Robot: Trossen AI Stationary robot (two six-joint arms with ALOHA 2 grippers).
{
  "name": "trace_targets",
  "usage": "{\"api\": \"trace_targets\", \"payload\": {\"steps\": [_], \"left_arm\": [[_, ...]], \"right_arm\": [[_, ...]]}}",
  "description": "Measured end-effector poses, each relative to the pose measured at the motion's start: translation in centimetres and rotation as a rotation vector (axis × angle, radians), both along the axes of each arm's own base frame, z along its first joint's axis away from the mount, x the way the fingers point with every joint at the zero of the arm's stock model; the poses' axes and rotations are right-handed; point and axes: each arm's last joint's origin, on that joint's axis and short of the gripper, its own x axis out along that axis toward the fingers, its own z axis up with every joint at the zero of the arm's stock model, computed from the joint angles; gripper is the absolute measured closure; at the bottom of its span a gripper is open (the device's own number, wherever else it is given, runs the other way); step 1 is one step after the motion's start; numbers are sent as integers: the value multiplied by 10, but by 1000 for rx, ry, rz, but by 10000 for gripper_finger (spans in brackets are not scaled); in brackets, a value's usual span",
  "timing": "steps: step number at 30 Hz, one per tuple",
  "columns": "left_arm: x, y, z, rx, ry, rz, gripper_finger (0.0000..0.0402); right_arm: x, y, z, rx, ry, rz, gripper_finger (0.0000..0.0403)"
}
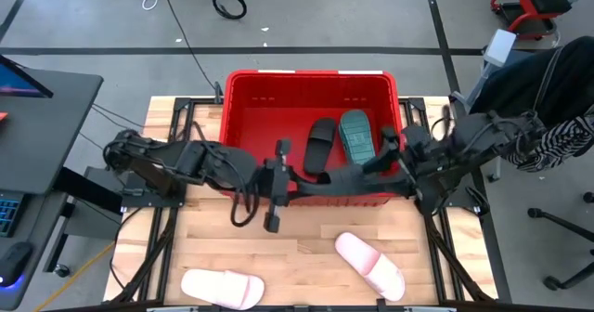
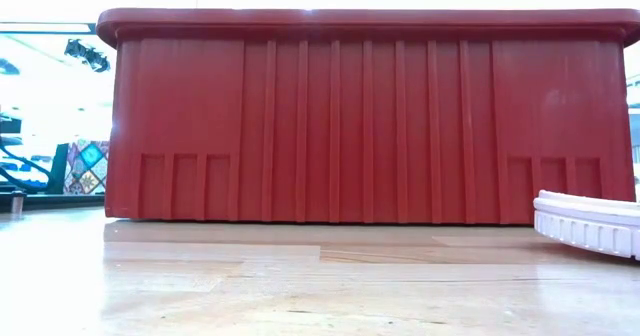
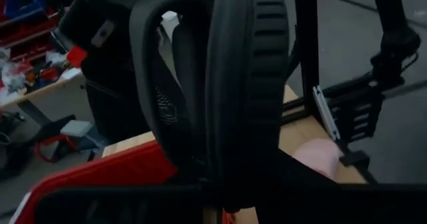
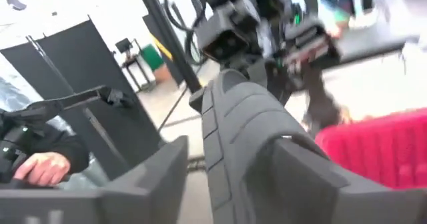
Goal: Pick and place slides into bin
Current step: Put the black slides into the red bin
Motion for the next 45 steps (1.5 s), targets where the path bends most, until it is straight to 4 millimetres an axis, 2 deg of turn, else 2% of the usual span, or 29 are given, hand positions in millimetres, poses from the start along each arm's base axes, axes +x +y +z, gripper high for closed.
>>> {"api": "trace_targets", "payload": {"steps": [7, 10, 13, 18, 23, 28, 33, 41, 45], "left_arm": [[-42, 29, 10, -137, 145, 76, 354], [-62, 40, 14, -219, 188, 158, 354], [-75, 51, 21, -303, 151, 271, 354], [-94, 74, 41, -484, -5, 415, 354], [-94, 92, 43, -678, -40, 494, 354], [-87, 101, 41, -774, -48, 505, 354], [-87, 102, 42, -793, -49, 491, 354], [-86, 98, 41, -815, -39, 479, 354], [-80, 94, 40, -825, -37, 469, 354]], "right_arm": [[-4, -5, 11, -122, -127, -91, 71], [-3, -7, 11, -222, -136, -156, 31], [0, -14, 11, -325, -135, -267, 8], [7, -24, 1, -577, -24, -473, 15], [25, -30, -15, -879, 133, -561, 15], [50, -35, -31, -1130, 265, -575, 10], [65, -48, -47, -1189, 393, -571, 9], [71, -58, -50, -1228, 432, -586, 8], [72, -65, -51, -1224, 451, -580, 8]]}}
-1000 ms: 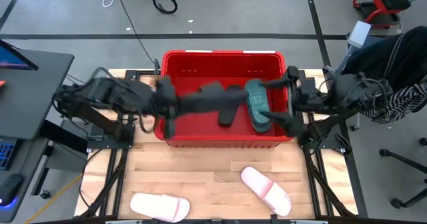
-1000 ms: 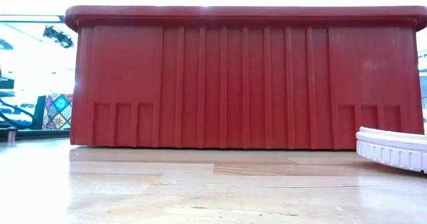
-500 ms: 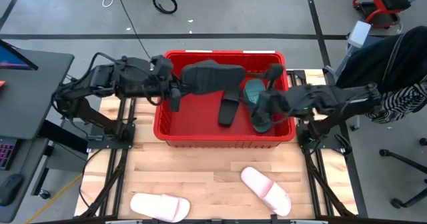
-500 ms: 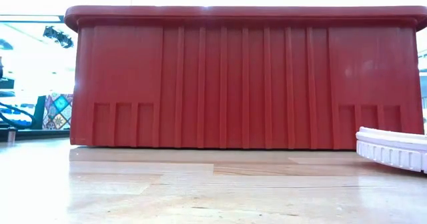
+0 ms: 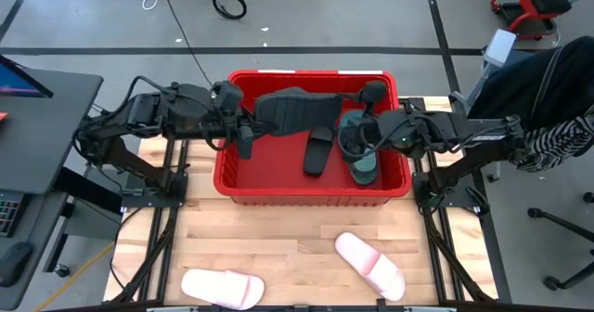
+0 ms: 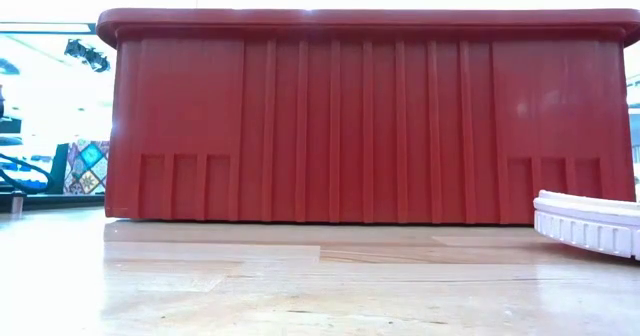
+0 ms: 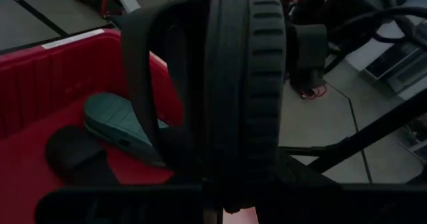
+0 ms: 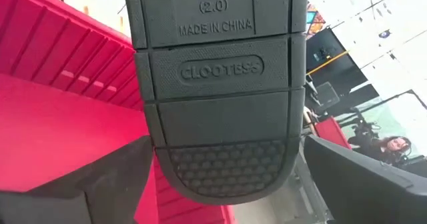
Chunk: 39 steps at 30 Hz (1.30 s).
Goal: Pick and place slides into bin
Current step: Put the black slides into the red bin
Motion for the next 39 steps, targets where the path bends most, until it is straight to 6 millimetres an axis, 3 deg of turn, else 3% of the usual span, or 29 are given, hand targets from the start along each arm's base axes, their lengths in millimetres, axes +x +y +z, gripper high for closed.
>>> {"api": "trace_targets", "payload": {"steps": [20, 39], "left_arm": [[3, -7, -2, -24, 12, -135, 354], [9, -7, 2, -24, -45, -143, 353]], "right_arm": [[1, -1, -4, 59, 38, 112, 9], [2, 3, 0, 94, -27, 110, 6]]}}
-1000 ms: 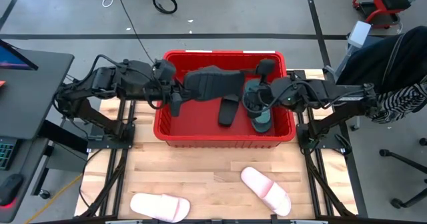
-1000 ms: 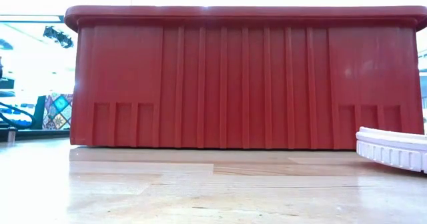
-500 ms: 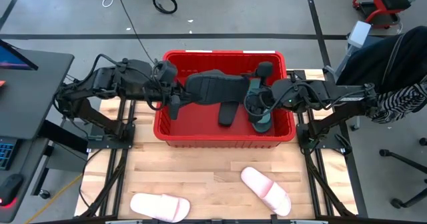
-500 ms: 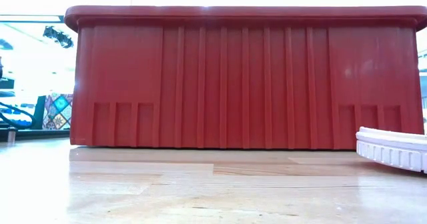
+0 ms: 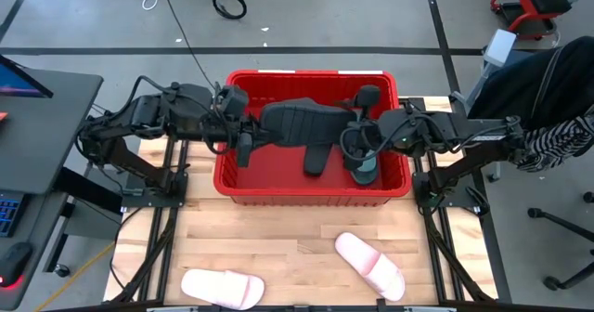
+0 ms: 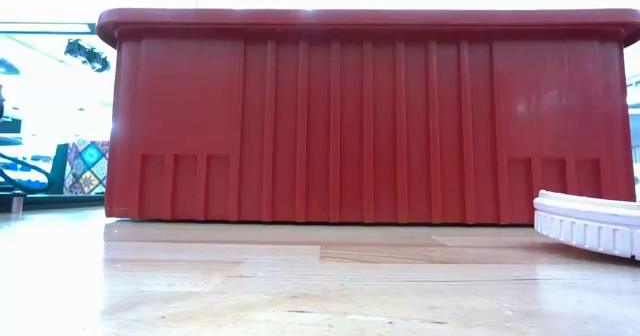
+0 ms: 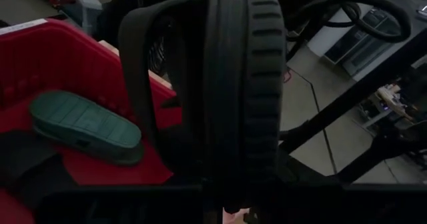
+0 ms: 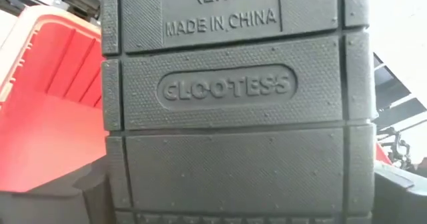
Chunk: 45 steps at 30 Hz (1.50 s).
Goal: Pick and place slides into bin
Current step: Put the black slides into the red bin
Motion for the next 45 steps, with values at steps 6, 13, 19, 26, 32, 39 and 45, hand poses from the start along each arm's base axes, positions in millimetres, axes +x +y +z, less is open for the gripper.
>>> {"api": "trace_targets", "payload": {"steps": [6, 13, 19, 26, 32, 39, 45], "left_arm": [[4, 1, -3, 4, 15, 34, 354], [18, 0, -10, 20, 33, 36, 352], [19, 0, -10, 23, 34, 48, 354], [19, 0, -10, 52, 37, 47, 336], [18, 0, -13, 72, 71, 46, 294], [-16, 2, -16, 82, 212, 37, 179], [-65, 4, -1, 87, 190, 60, 110]], "right_arm": [[-1, 6, 0, -11, 8, 24, 9], [-2, 8, -3, -18, 38, 36, 4], [-2, 9, -4, 4, 38, 27, 13], [-2, 9, -4, 4, 38, 27, 71], [-3, 9, -6, 23, 54, 36, 89], [-7, 3, -16, 67, 153, 31, 82], [2, -26, -32, 38, 332, 76, 89]]}}
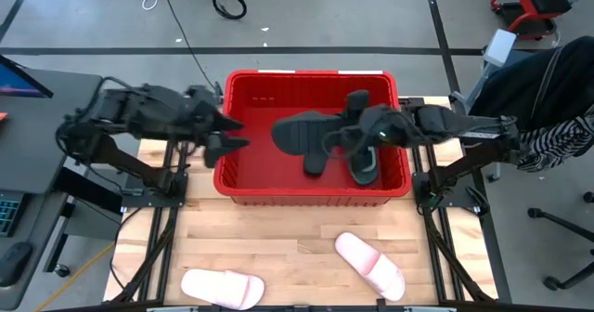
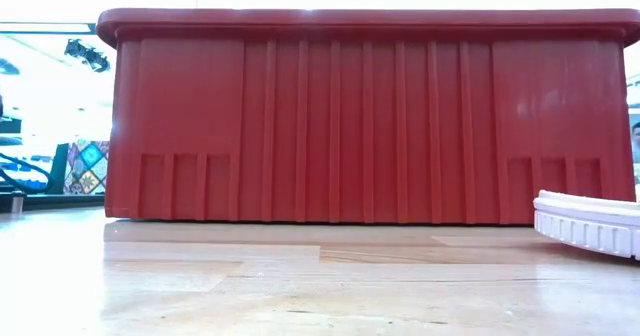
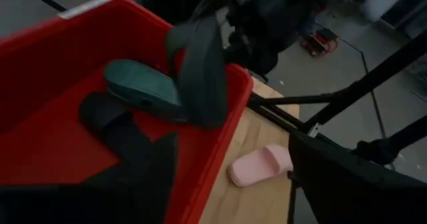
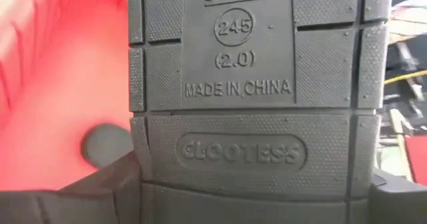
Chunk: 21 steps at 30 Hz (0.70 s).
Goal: Pick and place slides into bin
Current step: Put the black slides into the red bin
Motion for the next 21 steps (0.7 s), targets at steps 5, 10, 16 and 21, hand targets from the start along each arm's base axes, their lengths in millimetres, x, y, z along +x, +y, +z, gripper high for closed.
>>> {"api": "trace_targets", "payload": {"steps": [5, 10, 16, 21], "left_arm": [[-23, -1, 5, 33, -11, 2, 101], [-31, -11, 0, 46, 56, -68, 109], [-29, -18, -7, 93, 114, -53, 110], [-19, 5, -20, 137, 257, 116, 111]], "right_arm": [[19, -38, -24, 38, 147, 50, 88], [39, -68, -56, 114, 296, 187, 89], [62, -92, -101, 139, 480, 320, 89], [70, -106, -127, 96, 617, 431, 89]]}}
